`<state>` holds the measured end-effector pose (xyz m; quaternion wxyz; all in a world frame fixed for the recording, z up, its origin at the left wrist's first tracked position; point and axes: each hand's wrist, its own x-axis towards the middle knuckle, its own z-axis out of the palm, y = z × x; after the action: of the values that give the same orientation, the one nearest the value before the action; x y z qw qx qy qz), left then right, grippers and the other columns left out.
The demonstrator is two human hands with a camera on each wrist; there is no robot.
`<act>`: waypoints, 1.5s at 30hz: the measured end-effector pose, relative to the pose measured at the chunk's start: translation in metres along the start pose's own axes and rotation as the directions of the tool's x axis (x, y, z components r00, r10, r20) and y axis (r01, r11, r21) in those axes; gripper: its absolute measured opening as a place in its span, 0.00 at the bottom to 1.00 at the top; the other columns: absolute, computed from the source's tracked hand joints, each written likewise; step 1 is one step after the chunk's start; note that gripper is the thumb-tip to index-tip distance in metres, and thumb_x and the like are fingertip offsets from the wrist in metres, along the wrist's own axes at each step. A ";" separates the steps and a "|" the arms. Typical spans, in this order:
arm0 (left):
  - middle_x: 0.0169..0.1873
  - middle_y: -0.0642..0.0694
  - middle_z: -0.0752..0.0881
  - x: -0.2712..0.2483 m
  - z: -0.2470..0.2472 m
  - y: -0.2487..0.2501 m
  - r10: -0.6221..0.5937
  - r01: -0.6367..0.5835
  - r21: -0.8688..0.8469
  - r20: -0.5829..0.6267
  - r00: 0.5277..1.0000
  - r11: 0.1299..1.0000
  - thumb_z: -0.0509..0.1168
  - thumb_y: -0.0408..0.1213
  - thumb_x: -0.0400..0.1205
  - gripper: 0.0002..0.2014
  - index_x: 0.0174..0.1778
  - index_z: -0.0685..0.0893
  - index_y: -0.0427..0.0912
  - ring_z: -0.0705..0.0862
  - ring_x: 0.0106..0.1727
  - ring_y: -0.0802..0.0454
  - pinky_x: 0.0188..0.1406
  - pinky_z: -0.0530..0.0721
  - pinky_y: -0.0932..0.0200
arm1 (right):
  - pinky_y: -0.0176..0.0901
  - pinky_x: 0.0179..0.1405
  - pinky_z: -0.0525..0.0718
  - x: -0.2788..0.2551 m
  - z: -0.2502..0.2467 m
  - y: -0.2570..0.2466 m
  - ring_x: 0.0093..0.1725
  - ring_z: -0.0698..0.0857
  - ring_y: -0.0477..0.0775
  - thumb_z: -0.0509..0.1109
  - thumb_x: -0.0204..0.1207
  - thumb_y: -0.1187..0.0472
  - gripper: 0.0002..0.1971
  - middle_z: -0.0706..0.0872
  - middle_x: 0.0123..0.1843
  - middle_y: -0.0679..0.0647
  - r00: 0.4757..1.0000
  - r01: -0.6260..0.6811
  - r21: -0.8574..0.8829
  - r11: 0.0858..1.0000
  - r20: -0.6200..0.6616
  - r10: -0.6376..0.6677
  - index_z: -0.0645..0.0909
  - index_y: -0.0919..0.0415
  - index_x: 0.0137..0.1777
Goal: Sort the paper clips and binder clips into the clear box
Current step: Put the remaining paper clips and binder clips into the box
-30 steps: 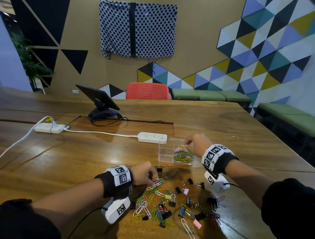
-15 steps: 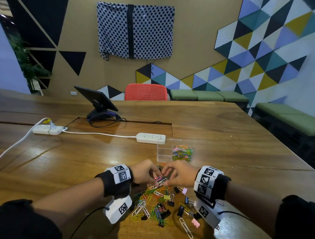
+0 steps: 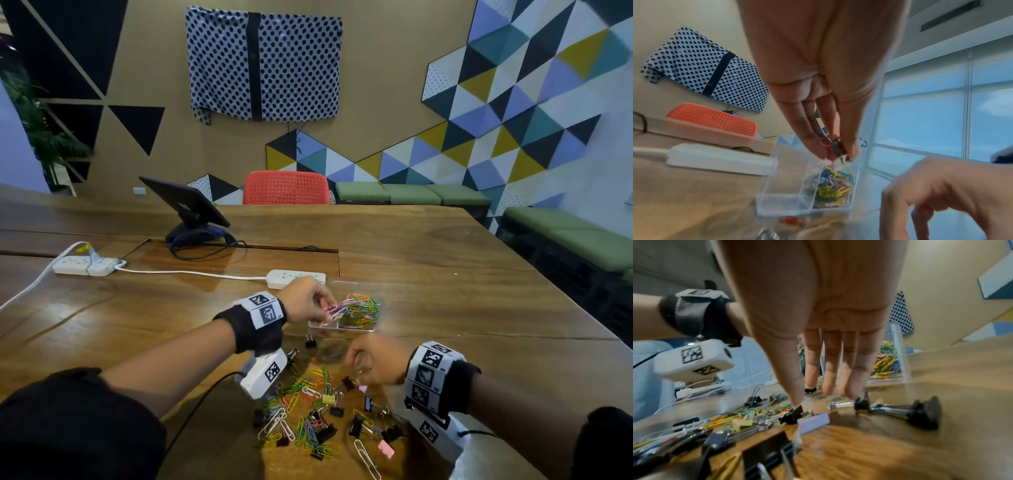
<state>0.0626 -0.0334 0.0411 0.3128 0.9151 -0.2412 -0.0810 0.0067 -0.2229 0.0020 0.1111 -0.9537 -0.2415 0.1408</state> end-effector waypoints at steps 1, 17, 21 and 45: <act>0.29 0.55 0.84 0.005 -0.002 0.005 0.020 -0.020 0.020 -0.028 0.999 1.000 0.75 0.33 0.72 0.12 0.51 0.89 0.40 0.80 0.27 0.65 0.29 0.76 0.73 | 0.35 0.47 0.77 -0.003 -0.002 -0.001 0.47 0.78 0.41 0.76 0.69 0.57 0.17 0.85 0.57 0.47 1.000 0.003 -0.032 0.999 0.029 -0.002 0.82 0.53 0.58; 0.50 0.44 0.90 0.078 0.015 0.037 0.077 -0.040 0.240 -0.144 0.987 0.970 0.73 0.34 0.75 0.11 0.53 0.88 0.41 0.87 0.52 0.49 0.49 0.79 0.62 | 0.31 0.43 0.73 -0.027 -0.008 -0.006 0.49 0.81 0.46 0.72 0.72 0.64 0.12 0.87 0.52 0.51 0.981 0.002 -0.049 0.999 0.192 0.007 0.84 0.59 0.56; 0.55 0.42 0.89 0.083 0.028 0.034 0.031 -0.007 0.300 -0.075 0.997 0.954 0.70 0.33 0.78 0.12 0.58 0.87 0.40 0.86 0.57 0.46 0.58 0.82 0.56 | 0.30 0.39 0.76 -0.033 -0.016 0.006 0.46 0.80 0.47 0.69 0.73 0.71 0.13 0.86 0.50 0.56 0.957 -0.118 0.042 0.992 0.272 0.102 0.85 0.64 0.56; 0.55 0.45 0.79 0.045 0.050 0.042 0.232 -0.178 0.435 -0.073 0.970 0.883 0.62 0.36 0.82 0.12 0.61 0.80 0.43 0.75 0.58 0.49 0.59 0.78 0.56 | 0.44 0.58 0.81 -0.052 -0.001 0.017 0.58 0.85 0.54 0.76 0.69 0.62 0.13 0.88 0.56 0.56 0.942 -0.137 0.014 0.991 0.310 0.126 0.86 0.61 0.54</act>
<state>0.0700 -0.1110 0.0273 0.1269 0.9336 -0.3288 0.0638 -0.0301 -0.2630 0.0094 0.0791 -0.9319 -0.1893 0.2991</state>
